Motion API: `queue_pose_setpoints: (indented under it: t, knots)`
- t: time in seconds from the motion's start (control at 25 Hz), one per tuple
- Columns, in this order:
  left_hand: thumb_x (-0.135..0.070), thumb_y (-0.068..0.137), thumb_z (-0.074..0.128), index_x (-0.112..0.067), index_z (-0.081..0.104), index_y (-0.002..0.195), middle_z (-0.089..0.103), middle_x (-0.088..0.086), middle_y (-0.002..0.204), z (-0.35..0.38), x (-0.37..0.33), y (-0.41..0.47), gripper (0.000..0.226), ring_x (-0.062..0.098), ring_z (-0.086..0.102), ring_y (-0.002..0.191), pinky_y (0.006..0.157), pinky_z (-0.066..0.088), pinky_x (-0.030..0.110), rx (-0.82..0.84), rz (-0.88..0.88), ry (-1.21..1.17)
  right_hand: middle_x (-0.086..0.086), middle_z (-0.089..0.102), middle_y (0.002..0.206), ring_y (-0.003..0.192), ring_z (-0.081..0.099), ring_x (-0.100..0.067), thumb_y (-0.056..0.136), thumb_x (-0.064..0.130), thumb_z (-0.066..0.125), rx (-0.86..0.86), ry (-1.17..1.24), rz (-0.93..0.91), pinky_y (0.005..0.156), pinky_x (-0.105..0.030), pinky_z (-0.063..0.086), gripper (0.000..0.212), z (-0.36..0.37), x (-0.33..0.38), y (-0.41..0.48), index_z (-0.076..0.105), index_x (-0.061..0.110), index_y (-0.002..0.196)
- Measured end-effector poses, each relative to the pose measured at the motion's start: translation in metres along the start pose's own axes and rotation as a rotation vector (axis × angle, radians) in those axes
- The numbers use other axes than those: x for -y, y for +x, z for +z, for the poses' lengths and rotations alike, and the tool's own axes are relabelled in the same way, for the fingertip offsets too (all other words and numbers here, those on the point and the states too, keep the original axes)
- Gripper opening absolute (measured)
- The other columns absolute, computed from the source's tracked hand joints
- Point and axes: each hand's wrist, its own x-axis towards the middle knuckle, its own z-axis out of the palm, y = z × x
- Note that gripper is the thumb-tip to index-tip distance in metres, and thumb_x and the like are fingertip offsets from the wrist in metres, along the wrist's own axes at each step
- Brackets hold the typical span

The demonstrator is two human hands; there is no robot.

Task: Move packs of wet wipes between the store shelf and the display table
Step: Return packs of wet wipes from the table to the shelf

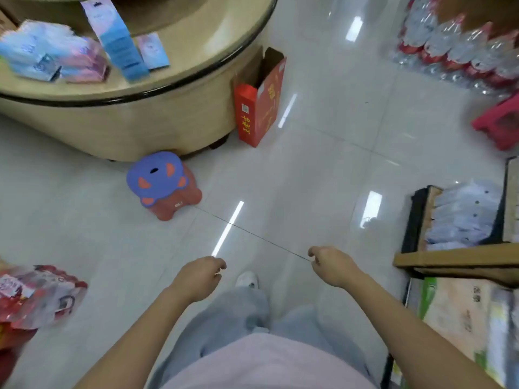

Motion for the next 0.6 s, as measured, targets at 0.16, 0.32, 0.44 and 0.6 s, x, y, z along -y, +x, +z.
queue_pose_setpoints:
  t: [0.16,0.32,0.44,0.6]
  knots:
    - [-0.020,0.096,0.042,-0.021,0.051,0.129,0.057,-0.001,0.126,-0.078,0.031,0.057,0.035,0.018,0.053,0.115,0.089,0.042,0.029,-0.064,-0.021,-0.047,-0.012,0.060,0.122,0.110,0.056,-0.029,0.095,0.017,0.040,0.045,0.023,0.024,0.088,-0.035,0.047,0.036,-0.052,0.018,0.064,0.050,0.012,0.129]
    - [-0.022,0.095,0.046,-0.021,0.055,0.125,0.060,-0.003,0.121,-0.144,0.057,0.130,0.031,0.019,0.056,0.108,0.091,0.046,0.034,-0.139,-0.077,-0.135,-0.011,0.062,0.117,0.101,0.059,-0.027,0.095,0.018,0.040,0.113,-0.014,0.009,0.084,-0.035,0.050,0.035,-0.104,0.022,0.143,0.050,0.012,0.129]
    - [-0.022,0.095,0.046,-0.021,0.055,0.125,0.061,-0.002,0.120,-0.186,0.078,0.183,0.032,0.020,0.058,0.107,0.089,0.048,0.037,-0.158,-0.152,-0.192,-0.011,0.062,0.116,0.099,0.059,-0.026,0.095,0.018,0.040,0.133,-0.091,-0.045,0.082,-0.034,0.049,0.034,-0.157,0.028,0.222,0.050,0.012,0.127]
    - [-0.018,0.094,0.047,-0.017,0.056,0.125,0.062,0.001,0.118,-0.225,0.104,0.228,0.032,0.021,0.057,0.107,0.087,0.047,0.031,-0.149,-0.323,-0.361,-0.013,0.057,0.128,0.112,0.055,-0.030,0.096,0.017,0.038,0.182,-0.306,-0.196,0.089,-0.035,0.047,0.037,-0.247,0.077,0.322,0.048,0.012,0.130]
